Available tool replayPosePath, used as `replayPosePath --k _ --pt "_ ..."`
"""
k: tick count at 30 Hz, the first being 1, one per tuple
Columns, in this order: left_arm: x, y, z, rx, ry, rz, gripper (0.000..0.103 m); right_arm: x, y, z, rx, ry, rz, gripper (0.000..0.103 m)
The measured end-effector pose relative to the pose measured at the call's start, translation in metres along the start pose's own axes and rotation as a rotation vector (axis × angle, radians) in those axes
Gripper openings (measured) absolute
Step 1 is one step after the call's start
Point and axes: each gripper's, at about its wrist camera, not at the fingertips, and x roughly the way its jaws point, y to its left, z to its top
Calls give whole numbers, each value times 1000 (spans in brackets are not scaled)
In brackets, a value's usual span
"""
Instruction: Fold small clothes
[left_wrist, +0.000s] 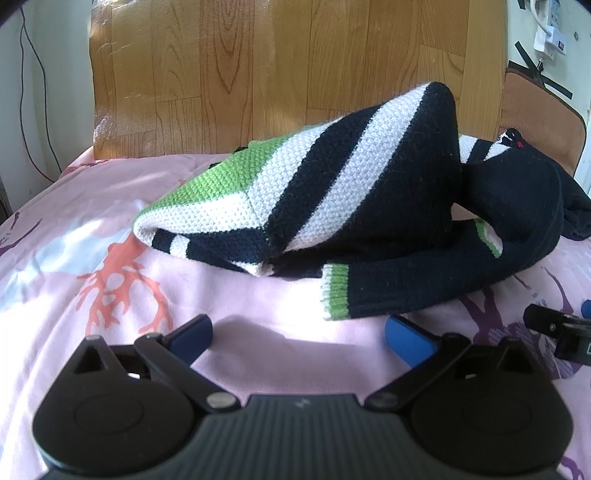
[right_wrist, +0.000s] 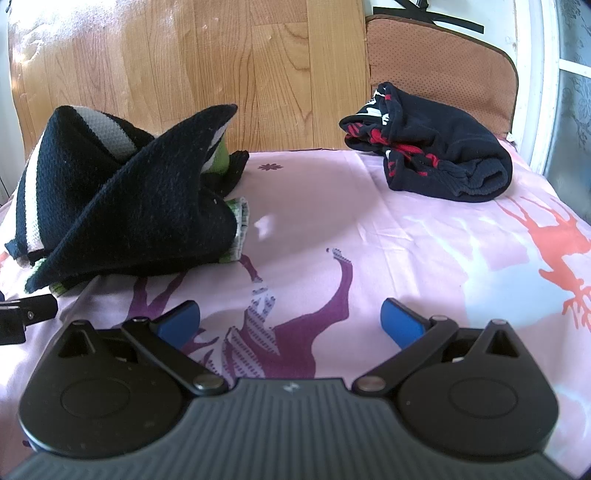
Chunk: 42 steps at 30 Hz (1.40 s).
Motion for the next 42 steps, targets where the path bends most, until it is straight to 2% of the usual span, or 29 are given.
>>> replayPosePath --k 14,19,24,28,31,34,35,36,37,38,39,42 --pt "0 0 0 -1 0 0 103 0 -1 1 3 -2 7 103" --pt "0 1 0 -7 -2 -5 103 -9 -14 0 85 -57 37 103" --pt "-4 15 1 -77 -22 -64 103 -24 -30 8 187 -150 117 103" --pt "-4 30 3 -159 -39 -109 103 -29 -31 34 253 -198 208 103" --pt "-4 34 2 -180 -44 -125 103 -18 -23 55 264 -175 253 103" --pt "-4 40 3 -201 -50 -147 103 2 -14 70 291 -108 296 103" --pt "-4 43 3 -214 -52 -160 103 9 -9 72 299 -81 303 96" --pt "-4 46 3 -229 -55 -175 103 16 -5 74 291 -57 316 79" --pt "-5 50 3 -246 -57 -191 103 24 -3 77 253 -31 342 23" --pt "-5 55 3 -266 -60 -209 103 31 0 79 207 4 363 10" --pt "-4 59 2 -288 -62 -226 103 30 -3 80 208 -4 340 10" --pt "-4 75 2 -352 -65 -276 103 6 -28 93 211 -147 236 10"
